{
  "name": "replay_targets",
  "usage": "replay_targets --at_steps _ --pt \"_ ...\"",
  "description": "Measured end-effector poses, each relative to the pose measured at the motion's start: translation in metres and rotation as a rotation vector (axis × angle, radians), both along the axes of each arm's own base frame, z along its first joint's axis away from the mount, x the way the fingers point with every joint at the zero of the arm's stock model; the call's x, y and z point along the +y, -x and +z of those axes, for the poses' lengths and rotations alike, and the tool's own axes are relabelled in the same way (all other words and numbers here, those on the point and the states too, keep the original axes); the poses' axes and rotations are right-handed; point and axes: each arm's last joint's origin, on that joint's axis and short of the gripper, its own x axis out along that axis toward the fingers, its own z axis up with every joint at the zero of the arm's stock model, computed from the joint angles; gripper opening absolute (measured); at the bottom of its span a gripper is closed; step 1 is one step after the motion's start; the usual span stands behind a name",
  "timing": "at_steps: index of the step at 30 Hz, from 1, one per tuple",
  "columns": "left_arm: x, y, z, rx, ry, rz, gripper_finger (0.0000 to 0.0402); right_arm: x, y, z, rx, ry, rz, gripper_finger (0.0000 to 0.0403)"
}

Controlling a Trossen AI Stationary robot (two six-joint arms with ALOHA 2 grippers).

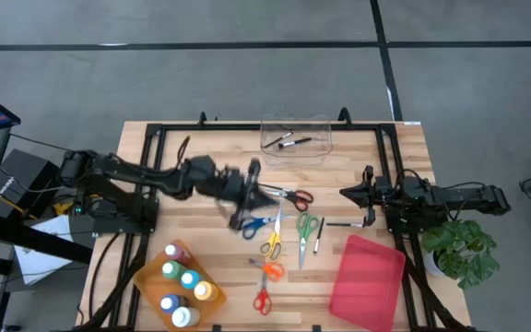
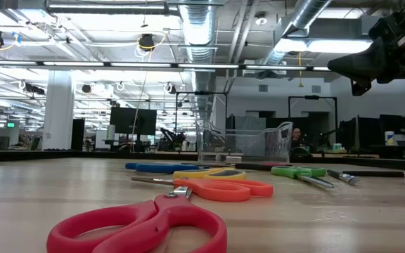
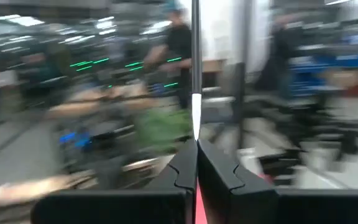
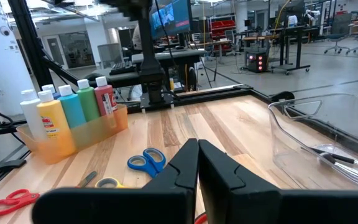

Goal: Pick & Place Paint Supplies
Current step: Put the eyeshadow brush into the transparent bin

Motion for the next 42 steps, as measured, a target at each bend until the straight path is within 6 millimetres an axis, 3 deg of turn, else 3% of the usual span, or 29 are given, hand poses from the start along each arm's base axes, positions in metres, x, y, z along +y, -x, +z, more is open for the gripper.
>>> replay_targets --at_steps 9,17,24,32,42 --pt "0.102 0.01 -0.014 0.151 0.072 0.437 0.0 0.0 0.0 0.0 0.001 0.0 0.0 0.0009" --pt "0.158 0.016 -0.036 0.259 0.14 0.603 0.0 0.0 0.0 0.0 0.0 0.0 0.0 0.0008" --pt "0.182 -0.018 -0.072 0.507 0.138 0.659 0.0 0.0 0.0 0.0 0.0 0.0 0.001 0.0008" --pt "0.202 -0.053 -0.085 0.654 0.078 0.723 0.0 0.0 0.0 0.0 0.001 0.0 0.002 0.0008" --pt "0.208 -0.064 -0.111 0.75 0.065 0.745 0.0 0.0 0.0 0.0 0.0 0.0 0.002 0.0008"
